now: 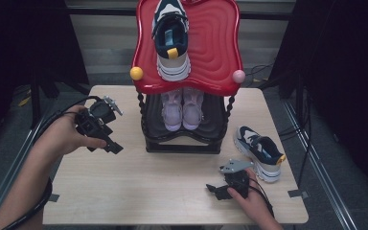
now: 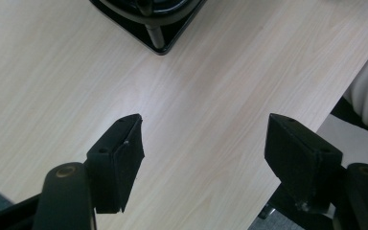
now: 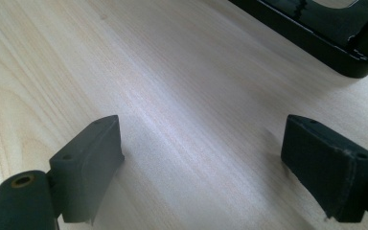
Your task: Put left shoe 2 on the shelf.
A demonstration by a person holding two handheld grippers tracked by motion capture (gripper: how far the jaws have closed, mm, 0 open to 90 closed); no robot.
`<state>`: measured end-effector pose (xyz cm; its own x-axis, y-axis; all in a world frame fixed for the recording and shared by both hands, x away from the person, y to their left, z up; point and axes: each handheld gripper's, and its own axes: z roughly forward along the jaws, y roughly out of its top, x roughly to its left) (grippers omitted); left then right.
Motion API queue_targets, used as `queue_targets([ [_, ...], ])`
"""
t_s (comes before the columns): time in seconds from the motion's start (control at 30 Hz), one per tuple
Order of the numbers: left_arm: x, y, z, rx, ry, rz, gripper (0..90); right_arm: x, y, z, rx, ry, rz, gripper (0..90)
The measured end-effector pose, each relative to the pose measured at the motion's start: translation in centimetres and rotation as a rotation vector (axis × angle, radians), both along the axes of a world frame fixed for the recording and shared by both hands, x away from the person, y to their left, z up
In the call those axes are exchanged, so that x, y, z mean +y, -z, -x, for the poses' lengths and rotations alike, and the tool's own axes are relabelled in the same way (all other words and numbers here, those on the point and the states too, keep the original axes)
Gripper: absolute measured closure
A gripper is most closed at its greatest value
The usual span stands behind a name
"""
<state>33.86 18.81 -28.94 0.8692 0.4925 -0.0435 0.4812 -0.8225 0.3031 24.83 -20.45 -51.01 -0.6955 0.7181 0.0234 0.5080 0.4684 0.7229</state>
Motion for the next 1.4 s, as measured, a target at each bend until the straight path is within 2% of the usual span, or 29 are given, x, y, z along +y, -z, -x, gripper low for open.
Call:
queue_targets([
  [0.13,0.1,1.6,-0.1,0.009,-0.008,-0.01,29.2,0.0,0.0,0.0,-0.001,0.0,-0.002,13.4],
  [0.4,0.0,4.3,-0.1,0.038,-0.009,0.023,29.2,0.0,0.0,0.0,-0.002,0.0,-0.002,13.4],
  [0.67,-0.6,6.5,0.3,0.045,0.017,0.019,29.1,0.0,0.0,0.0,-0.002,0.0,-0.002,13.4],
  [0.8,-0.7,7.6,0.5,0.043,0.01,0.043,29.1,0.0,0.0,0.0,0.001,0.001,-0.002,13.4],
  [1.0,-0.9,9.7,0.9,0.063,0.013,0.061,29.0,0.0,0.0,0.0,0.001,-0.001,0.0,13.4],
  [1.07,-1.0,10.4,0.9,0.057,0.014,0.061,29.0,0.0,0.0,0.0,0.002,-0.001,-0.001,13.4],
  [1.4,-1.6,13.4,1.3,0.023,0.021,0.115,28.3,0.0,0.0,0.0,0.001,-0.002,0.0,13.4],
])
